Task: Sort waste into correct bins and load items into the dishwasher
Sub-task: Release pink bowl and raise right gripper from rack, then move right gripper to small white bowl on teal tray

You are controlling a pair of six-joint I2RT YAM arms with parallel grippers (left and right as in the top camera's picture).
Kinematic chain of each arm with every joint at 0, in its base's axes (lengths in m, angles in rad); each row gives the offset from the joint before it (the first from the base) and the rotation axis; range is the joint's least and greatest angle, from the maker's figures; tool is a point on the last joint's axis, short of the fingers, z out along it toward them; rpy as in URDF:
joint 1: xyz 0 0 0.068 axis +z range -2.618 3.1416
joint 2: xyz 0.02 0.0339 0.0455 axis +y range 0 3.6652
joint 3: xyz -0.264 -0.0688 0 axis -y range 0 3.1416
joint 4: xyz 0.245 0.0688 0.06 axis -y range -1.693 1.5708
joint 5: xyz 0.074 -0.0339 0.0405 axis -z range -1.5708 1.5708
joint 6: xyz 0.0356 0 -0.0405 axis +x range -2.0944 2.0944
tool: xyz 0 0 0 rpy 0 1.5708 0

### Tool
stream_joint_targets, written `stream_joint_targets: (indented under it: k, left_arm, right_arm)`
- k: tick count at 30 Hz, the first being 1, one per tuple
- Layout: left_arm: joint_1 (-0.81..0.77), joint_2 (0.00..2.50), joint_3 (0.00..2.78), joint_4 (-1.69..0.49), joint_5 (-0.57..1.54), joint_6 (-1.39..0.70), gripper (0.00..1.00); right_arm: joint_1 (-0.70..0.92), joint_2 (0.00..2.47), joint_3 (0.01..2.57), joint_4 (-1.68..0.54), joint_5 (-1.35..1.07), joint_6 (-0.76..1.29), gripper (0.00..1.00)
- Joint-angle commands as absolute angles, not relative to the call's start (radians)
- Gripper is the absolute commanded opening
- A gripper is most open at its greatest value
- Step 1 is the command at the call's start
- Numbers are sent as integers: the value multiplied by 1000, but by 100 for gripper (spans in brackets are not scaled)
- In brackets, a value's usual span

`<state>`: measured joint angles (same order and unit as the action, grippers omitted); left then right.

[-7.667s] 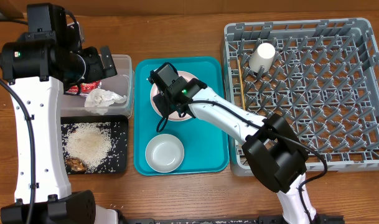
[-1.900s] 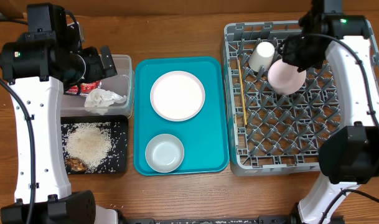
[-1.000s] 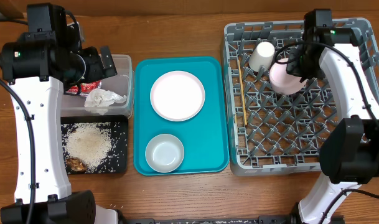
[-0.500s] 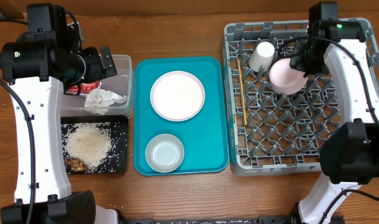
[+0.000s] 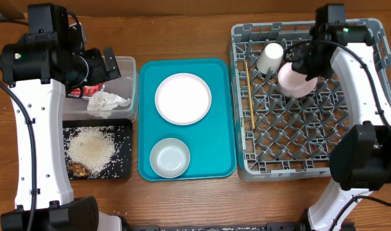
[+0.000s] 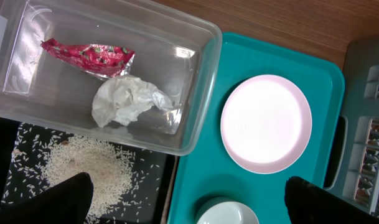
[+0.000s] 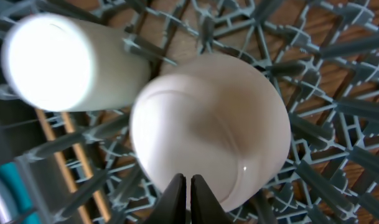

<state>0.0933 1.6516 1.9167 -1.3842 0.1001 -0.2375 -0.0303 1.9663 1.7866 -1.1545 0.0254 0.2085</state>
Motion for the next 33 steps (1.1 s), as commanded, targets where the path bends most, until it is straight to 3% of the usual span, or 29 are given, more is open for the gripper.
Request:
stream_joint_targets:
  k: [1, 13, 23, 33]
  left_arm:
    - [91, 1659, 1917, -1383, 94, -251, 100]
    - [91, 1659, 1917, -1383, 94, -251, 100]
    - [91, 1659, 1917, -1383, 94, -251, 100]
    - [91, 1659, 1917, -1383, 94, -251, 100]
  right_arm:
    - [-29, 1942, 1742, -1125, 109, 214, 7]
    - [-28, 1939, 1804, -1157, 194, 215, 8]
    - [49, 1935, 1951, -1351, -189, 202, 14]
    - [257, 1935, 1947, -1408, -387, 149, 20]
